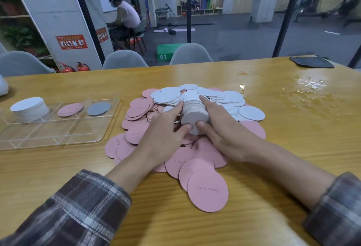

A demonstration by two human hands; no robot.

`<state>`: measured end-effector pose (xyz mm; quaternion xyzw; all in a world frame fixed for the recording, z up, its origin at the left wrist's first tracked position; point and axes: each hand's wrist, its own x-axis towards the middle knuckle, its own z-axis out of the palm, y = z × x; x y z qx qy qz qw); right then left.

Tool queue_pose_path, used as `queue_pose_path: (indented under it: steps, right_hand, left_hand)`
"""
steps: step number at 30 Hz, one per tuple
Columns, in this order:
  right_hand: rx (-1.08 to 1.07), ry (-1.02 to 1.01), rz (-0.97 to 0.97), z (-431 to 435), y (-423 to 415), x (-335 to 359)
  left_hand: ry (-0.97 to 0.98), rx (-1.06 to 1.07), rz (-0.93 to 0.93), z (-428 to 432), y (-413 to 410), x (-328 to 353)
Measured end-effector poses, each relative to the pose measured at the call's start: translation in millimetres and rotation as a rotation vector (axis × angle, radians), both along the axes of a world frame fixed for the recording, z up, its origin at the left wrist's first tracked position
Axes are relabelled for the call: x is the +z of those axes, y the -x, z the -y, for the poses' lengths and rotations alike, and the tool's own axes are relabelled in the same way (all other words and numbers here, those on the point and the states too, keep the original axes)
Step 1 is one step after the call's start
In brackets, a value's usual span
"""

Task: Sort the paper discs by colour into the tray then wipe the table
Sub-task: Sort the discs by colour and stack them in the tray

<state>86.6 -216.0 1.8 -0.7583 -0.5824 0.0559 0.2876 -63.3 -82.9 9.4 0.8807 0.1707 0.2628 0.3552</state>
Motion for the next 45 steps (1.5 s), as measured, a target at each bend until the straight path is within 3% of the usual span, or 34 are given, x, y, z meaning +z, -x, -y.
queue_pose_path:
  steps: [5, 13, 19, 24, 33, 45]
  right_hand:
    - [-0.008, 0.005, 0.003, -1, 0, -1]
    - [-0.016, 0.041, -0.052, 5, 2, 2]
    - [0.019, -0.063, -0.120, 14, 3, 16]
    - [0.051, -0.073, -0.307, 6, 12, 31]
    - [0.095, -0.115, -0.089, -67, 47, 53]
    - [0.200, -0.066, -0.150, -187, 112, 73]
  left_hand:
    - [0.057, 0.025, 0.043, 4, 0, -8]
    - [-0.130, 0.105, 0.033, 9, 0, -17]
    - [0.199, 0.013, 0.110, 0, 13, 0]
    - [0.192, -0.006, 0.114, -22, 31, 15]
    - [0.109, 0.013, 0.043, -85, 88, 41]
    - [0.137, 0.243, 0.058, -164, 174, 57]
